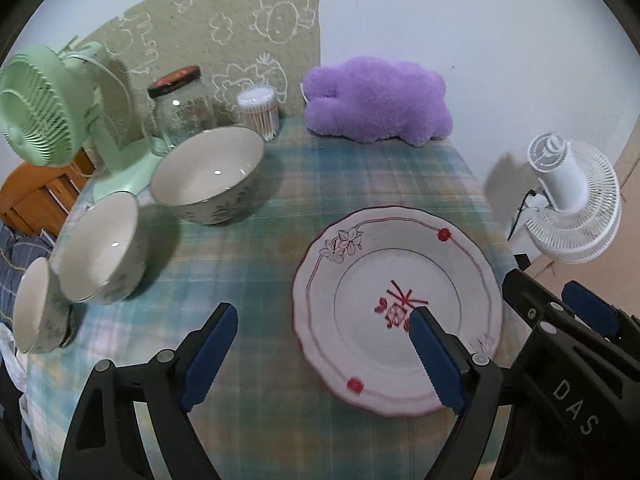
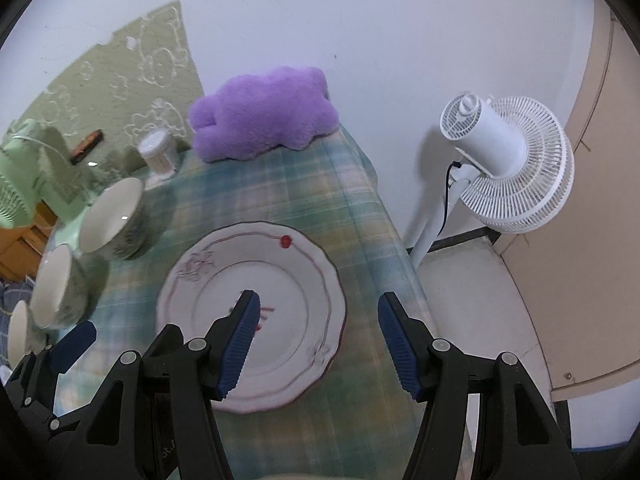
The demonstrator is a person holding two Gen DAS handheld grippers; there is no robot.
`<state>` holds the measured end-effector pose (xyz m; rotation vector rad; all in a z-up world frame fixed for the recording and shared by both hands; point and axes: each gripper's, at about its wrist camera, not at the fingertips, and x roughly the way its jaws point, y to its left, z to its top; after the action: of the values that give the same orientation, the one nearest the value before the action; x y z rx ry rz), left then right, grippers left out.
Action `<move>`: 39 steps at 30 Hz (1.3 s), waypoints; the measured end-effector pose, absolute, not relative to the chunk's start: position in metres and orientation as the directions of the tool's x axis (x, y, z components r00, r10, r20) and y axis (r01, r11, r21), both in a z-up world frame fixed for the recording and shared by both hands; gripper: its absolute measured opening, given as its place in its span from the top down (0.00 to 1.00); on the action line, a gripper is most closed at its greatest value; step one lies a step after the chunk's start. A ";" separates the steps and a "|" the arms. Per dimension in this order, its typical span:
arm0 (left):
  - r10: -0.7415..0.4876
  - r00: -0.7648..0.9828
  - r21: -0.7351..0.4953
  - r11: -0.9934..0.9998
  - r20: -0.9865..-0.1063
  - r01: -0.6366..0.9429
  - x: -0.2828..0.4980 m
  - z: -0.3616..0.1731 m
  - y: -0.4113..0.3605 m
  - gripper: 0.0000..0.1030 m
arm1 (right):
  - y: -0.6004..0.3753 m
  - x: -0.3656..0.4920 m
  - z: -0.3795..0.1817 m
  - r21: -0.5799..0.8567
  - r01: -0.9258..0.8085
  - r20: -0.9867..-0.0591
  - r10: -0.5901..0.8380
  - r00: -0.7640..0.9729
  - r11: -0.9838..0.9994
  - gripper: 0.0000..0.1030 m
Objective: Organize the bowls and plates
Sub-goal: 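Move both tools to the red-patterned white plate and close on its rim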
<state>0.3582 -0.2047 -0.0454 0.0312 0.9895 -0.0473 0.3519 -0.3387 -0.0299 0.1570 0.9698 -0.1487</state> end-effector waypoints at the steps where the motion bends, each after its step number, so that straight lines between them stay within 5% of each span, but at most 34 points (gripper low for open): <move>1: -0.023 0.546 0.008 0.999 -0.838 0.053 0.364 -0.052 -0.206 0.15 | -0.341 0.358 -0.035 0.067 0.195 -0.831 -0.054 0.554 0.979 0.37; 10: -0.010 0.498 0.016 0.999 -0.867 0.048 0.387 -0.095 -0.208 0.16 | -0.350 0.387 -0.082 0.075 0.194 -0.871 -0.031 0.491 0.978 0.38; 19: -0.025 0.454 0.004 0.998 -0.891 0.062 0.394 -0.110 -0.214 0.30 | -0.345 0.396 -0.102 0.087 0.174 -0.893 -0.001 0.451 0.981 0.52; 39: -0.036 0.401 -0.010 0.998 -0.915 0.068 0.354 -0.110 -0.179 0.31 | -0.313 0.360 -0.094 0.101 0.143 -0.923 0.039 0.382 0.985 0.53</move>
<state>0.3535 -0.1789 -0.1100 0.0305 1.1562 -0.0655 0.3598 -0.3133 -0.0939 0.1741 1.1782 -0.0669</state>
